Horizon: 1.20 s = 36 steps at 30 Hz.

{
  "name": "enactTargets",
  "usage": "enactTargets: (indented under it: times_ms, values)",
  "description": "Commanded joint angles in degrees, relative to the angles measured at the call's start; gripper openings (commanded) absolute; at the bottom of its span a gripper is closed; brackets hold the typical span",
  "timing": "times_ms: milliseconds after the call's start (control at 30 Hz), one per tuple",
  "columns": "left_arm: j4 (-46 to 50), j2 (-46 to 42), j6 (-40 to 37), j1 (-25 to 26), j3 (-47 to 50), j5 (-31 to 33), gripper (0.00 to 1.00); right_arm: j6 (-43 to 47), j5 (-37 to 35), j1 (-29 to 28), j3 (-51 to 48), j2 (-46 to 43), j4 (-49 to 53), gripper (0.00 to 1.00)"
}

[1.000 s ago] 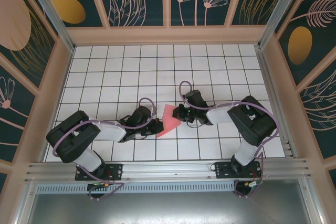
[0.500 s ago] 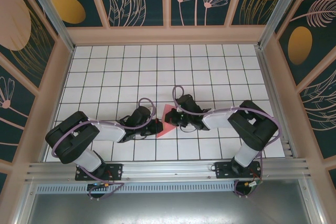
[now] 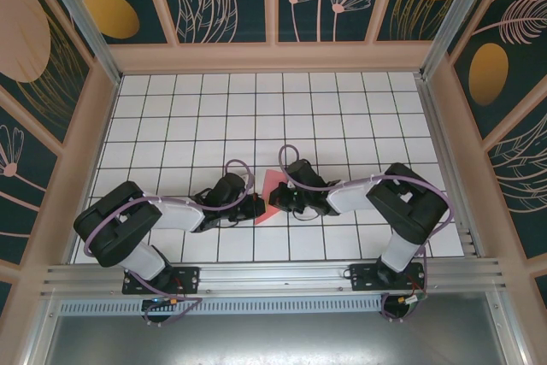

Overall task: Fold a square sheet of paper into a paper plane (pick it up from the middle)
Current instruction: Fourth fold the wing at the center of the table.

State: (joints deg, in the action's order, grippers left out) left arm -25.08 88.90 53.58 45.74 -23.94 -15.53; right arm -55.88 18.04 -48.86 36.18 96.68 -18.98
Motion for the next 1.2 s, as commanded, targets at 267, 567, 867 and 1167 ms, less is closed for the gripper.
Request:
enactTargets:
  times_ms: [267, 567, 867, 1167]
  values:
    - [11.9, 1.8, -1.6, -0.1, 3.0, 3.3, 0.00, -0.6, -1.1, -0.5, 2.5, 0.8, -1.2, 0.06]
    - [12.2, 1.5, -1.7, -0.1, 3.2, 3.6, 0.00, 0.8, -3.4, 0.5, 1.3, 4.7, 1.5, 0.06]
    - [12.2, 1.6, -1.7, -0.2, 3.7, 3.6, 0.00, 6.1, 0.3, 11.4, 0.8, 4.0, -2.9, 0.07]
    - [12.4, 1.4, -1.7, -0.2, 3.4, 3.5, 0.00, 11.1, 4.4, 21.6, 3.9, 4.5, -0.5, 0.09]
